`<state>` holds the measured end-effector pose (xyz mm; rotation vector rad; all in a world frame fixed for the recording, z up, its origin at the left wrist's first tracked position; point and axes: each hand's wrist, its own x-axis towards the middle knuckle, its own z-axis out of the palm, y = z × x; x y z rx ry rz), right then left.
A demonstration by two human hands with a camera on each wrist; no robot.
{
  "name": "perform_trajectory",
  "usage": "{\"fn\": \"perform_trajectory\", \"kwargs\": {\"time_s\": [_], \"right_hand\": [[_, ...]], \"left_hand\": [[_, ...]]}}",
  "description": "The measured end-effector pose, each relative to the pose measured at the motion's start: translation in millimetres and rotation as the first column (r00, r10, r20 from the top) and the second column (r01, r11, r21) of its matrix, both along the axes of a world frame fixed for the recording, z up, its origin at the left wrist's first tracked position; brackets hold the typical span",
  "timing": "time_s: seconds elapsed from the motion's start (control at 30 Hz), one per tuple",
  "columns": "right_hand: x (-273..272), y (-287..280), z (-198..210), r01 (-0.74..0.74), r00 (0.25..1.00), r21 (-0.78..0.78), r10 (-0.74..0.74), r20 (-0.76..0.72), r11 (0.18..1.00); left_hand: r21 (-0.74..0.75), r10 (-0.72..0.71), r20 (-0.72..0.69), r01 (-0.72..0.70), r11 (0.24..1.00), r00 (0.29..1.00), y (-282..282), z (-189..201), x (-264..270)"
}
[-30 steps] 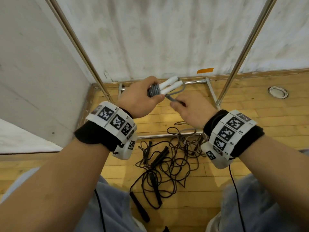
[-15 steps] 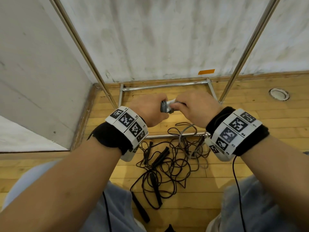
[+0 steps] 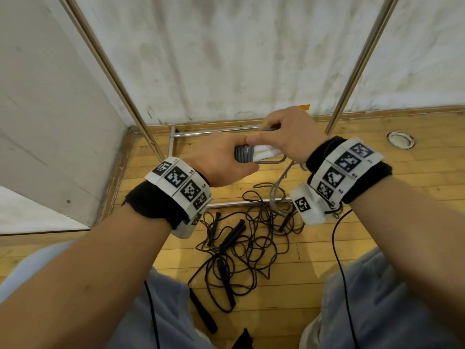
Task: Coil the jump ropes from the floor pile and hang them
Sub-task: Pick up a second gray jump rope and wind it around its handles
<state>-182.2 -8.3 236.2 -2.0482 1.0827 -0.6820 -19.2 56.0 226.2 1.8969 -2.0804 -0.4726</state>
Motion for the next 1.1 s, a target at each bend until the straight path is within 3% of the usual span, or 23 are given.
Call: {"fn": "perform_trajectory", "kwargs": {"time_s": [0.13,0.23,0.33,0.4,0.5,0.53,0.6,0.63,0.7,0.9,1.0,1.1], "right_hand": [[-2.3,-2.3,4.7,-0.144,0.978,0.262,0.096,0.186,0.954],[0.8,-1.8,4.5,-0.313,0.879,0.5,0.047,0.474,0.808],[6.8,2.0,2.1,-0.402,0.79,0.568,-0.042,0.612,0.719],[11.4,7.5,3.1,-0.402,0.769,0.576,-0.079,0.634,0.712],[17.8,12.9,8.2,-0.244,0.801,0.537,-0.145,0.581,0.807],[19.0,15.1,9.9,-0.138,0.828,0.452,-0.148,0.541,0.881],[20.2,20.2,11.2,0.083,0.926,0.123,-0.123,0.356,0.989],[20.7,23.3,9.5,0.129,0.962,-0.043,-0.115,0.247,0.991],[20.4,28.6,5.5,0.152,0.984,-0.192,-0.13,0.12,0.97],[18.1,28.6,3.1,0.071,0.996,-0.107,-0.064,0.061,0.992],[18.2,26.8,-2.8,0.061,0.998,-0.061,-0.06,0.013,0.996],[16.7,22.2,-6.1,0.065,0.99,-0.085,-0.075,-0.12,0.994]], "left_hand": [[-0.028,-0.088,-0.107,0.086,0.996,0.99,3.6,9.6,3.3],[-0.084,-0.102,-0.292,0.081,0.993,0.951,8.9,20.3,4.5],[-0.11,-0.082,-0.463,0.034,0.993,0.882,12.0,27.7,4.8],[-0.13,-0.08,-0.554,0.008,0.991,0.829,12.9,28.9,3.0],[-0.152,-0.043,-0.639,-0.071,0.986,0.768,10.3,28.8,1.7],[-0.152,-0.023,-0.655,-0.102,0.983,0.755,8.7,28.5,1.8],[-0.151,0.011,-0.675,-0.153,0.977,0.738,6.7,29.7,1.9],[-0.151,0.018,-0.681,-0.165,0.975,0.732,5.5,30.2,1.5],[-0.16,0.01,-0.671,-0.158,0.974,0.741,3.9,30.1,-0.8],[-0.247,0.026,-0.59,-0.211,0.946,0.807,-3.0,31.2,-0.9],[-0.327,0.072,-0.405,-0.218,0.92,0.911,-6.7,26.7,3.8],[-0.345,0.136,-0.238,-0.215,0.914,0.962,-9.6,17.6,10.3]]}}
